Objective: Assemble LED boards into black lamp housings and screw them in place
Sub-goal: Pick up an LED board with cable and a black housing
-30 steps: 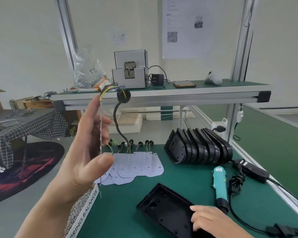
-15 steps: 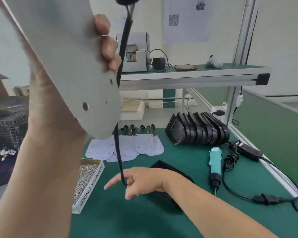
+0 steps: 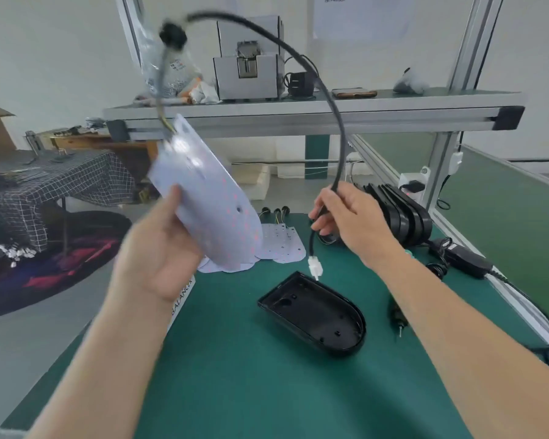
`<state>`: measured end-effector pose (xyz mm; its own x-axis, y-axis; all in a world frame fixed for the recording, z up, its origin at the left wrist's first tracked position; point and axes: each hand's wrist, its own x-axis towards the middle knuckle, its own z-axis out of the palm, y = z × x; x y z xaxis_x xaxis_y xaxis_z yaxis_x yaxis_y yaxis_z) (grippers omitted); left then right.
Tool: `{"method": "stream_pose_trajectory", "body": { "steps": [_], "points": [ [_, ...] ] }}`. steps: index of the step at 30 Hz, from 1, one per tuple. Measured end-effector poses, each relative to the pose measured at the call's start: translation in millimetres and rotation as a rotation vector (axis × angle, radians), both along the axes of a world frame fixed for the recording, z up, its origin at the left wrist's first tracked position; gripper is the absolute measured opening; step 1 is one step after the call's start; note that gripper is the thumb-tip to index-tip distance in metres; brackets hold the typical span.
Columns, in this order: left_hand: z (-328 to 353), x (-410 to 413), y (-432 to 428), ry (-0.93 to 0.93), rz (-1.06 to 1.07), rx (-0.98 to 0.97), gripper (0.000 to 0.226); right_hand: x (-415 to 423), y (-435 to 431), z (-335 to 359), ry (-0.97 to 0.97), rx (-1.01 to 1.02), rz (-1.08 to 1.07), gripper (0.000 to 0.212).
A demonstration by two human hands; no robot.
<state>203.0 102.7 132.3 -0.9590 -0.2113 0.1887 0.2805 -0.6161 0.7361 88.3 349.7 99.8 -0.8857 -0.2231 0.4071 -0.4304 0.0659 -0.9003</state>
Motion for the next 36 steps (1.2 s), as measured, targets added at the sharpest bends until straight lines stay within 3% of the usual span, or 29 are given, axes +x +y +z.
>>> {"method": "stream_pose_trajectory", "body": {
  "steps": [3, 7, 11, 17, 24, 28, 31, 33, 35, 36],
  "points": [
    [-66, 7, 25, -0.323, 0.002, 0.068, 0.032, -9, 5, -20, -0.075, -0.037, -0.01, 0.026],
    [-120, 19, 43, -0.575, -0.002, 0.165, 0.026, -11, 3, -52, -0.163, -0.187, 0.029, 0.029],
    [-147, 23, 56, -0.629, -0.064, 0.174, 0.032, -9, -8, -76, -0.258, -0.285, 0.065, 0.031],
    [-149, -3, 79, -0.667, -0.189, 0.086, 0.036, -9, -6, -91, -0.28, -0.198, 0.046, 0.031],
    [-152, -21, 92, -0.53, -0.203, -0.193, 0.03, -4, 13, -71, -0.198, 0.077, 0.037, 0.032],
    [-146, -14, 80, -0.385, -0.232, -0.45, 0.022, 2, 30, -54, -0.309, -0.148, 0.109, 0.028],
    [-130, -9, 78, -0.269, -0.227, -0.653, 0.03, 8, 41, -36, -0.273, -0.23, 0.248, 0.026],
    [-117, -7, 79, -0.164, -0.2, -0.742, 0.04, 15, 44, -27, -0.159, 0.015, 0.301, 0.023],
    [-103, -4, 82, -0.091, -0.189, -0.769, 0.042, 22, 47, -21, 0.183, 0.406, 0.161, 0.014],
    [-100, -3, 83, -0.072, -0.188, -0.77, 0.043, 23, 46, -15, 0.37, 0.501, 0.067, 0.007]
  ]
}}
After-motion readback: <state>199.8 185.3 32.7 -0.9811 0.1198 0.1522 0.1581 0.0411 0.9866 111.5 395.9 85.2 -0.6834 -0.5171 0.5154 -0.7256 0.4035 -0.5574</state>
